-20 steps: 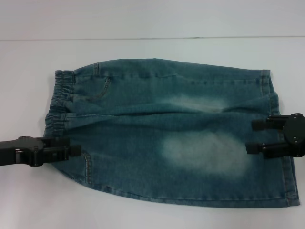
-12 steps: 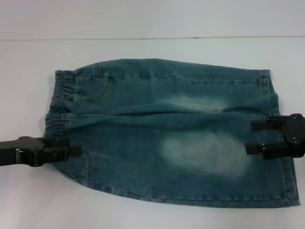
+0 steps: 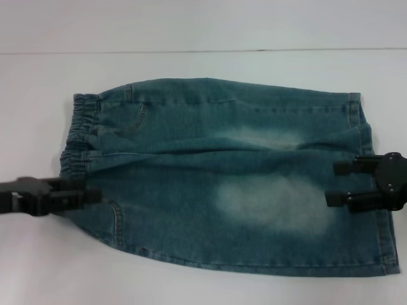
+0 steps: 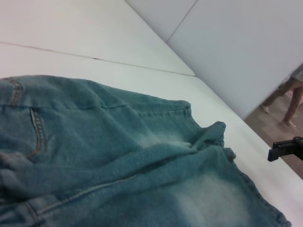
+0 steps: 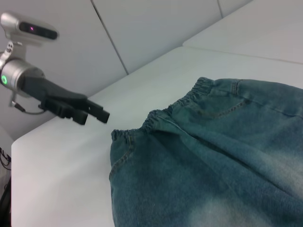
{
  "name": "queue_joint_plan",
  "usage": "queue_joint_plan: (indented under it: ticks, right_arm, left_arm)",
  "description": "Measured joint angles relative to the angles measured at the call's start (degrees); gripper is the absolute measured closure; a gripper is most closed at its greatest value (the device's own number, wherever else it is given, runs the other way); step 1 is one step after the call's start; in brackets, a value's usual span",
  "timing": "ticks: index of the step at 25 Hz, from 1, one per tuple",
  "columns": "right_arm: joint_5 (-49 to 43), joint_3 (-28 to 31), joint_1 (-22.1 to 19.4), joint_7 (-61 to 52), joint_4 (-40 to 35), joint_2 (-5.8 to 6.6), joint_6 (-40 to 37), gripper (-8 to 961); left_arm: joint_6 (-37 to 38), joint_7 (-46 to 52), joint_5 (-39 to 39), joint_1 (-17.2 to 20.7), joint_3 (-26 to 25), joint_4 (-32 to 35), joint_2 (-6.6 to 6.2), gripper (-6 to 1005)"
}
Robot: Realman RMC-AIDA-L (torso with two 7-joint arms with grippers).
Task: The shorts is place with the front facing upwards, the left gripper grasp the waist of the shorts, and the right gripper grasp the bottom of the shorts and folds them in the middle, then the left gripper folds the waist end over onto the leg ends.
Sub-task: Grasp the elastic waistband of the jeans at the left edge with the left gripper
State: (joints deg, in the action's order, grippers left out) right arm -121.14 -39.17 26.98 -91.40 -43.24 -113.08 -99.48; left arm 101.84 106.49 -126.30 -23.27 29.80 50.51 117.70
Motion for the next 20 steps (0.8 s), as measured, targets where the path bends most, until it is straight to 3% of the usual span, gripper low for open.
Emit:
queue_joint_plan:
  ticks: [6, 14, 20]
  right_arm:
    - [0.0, -0.1, 0.1, 0.0, 0.0, -0.15, 0.1, 40]
    - [-0.1, 0.3, 0.2, 0.1, -0.1, -0.29, 0.1, 40]
    - [0.1, 0.4, 0.5, 0.1, 0.0, -0.34, 0.1, 40]
  left_arm:
    - [0.8, 6.1, -3.1, 0.3, -0.4, 8.3, -0.54, 341]
    - [-1.0, 11.4, -13.6, -1.9, -0.1, 12.5, -1.25, 341]
    - [-3.3, 11.7, -18.9, -2.9, 0.3, 12.4, -1.01, 341]
